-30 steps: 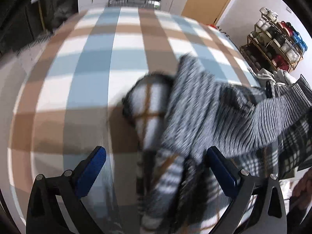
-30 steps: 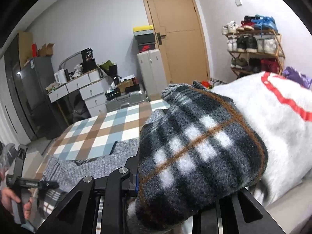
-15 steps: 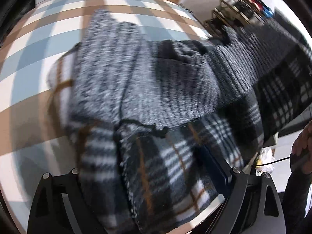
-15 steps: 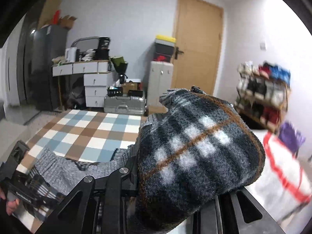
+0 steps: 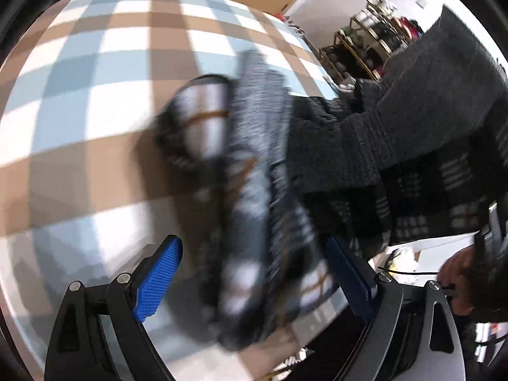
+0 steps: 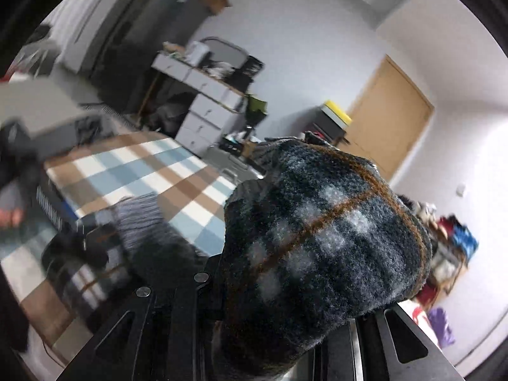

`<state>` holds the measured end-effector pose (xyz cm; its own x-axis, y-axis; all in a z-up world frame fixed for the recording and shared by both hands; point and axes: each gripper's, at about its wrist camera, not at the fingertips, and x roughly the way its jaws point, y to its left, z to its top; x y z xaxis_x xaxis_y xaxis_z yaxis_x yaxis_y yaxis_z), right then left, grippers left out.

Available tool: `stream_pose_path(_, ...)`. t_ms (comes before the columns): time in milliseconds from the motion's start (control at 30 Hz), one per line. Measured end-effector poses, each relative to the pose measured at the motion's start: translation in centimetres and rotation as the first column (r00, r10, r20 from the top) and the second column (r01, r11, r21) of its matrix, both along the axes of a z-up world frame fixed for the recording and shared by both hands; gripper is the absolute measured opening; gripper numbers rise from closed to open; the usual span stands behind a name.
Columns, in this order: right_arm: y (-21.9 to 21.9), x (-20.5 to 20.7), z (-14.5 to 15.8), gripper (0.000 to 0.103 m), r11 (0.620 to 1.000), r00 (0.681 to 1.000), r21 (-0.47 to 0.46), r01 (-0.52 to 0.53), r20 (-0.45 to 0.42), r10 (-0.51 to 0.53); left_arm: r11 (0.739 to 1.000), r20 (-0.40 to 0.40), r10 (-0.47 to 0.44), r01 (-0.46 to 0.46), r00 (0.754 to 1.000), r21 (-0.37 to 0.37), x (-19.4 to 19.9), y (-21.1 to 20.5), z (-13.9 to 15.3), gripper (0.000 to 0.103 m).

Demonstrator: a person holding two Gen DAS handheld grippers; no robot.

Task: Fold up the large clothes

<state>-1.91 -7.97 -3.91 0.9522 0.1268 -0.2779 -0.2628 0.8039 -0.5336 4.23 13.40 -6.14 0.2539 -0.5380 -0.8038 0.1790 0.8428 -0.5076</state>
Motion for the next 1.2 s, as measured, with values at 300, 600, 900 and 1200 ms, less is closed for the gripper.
stream_pose_path(300,7.5,-1.9,-7.4,0.03,0.933,0.991,-0.333,-0.134,-0.058,0.122,0.951,0.02,0.152,-0.141,0.988,-0.275,-1.4,7.5,2.0,0.089)
stream_pose_path(600,11.4,-1.1,-11.0,0.036,0.909,0.961,-0.357,-0.218,-0.241,0.136,0.884,0.183,0.154,-0.052,0.971,-0.465,-2.5,8.4,6.2,0.089)
stream_pose_path(900,6.6,2.1,-7.1,0.071,0.924,0.803,0.217,-0.315,-0.459,0.381,0.856,0.294,-0.097,0.23,0.951,-0.464,-1.2,1.1,14.2,0.09)
stream_pose_path(1200,0.2,5.5,-6.2,0.103,0.657,0.521,0.722,-0.217,-0.483,0.704,0.903,0.07,-0.234,0.244,0.97,-0.353,4.2,-6.4,12.8,0.09)
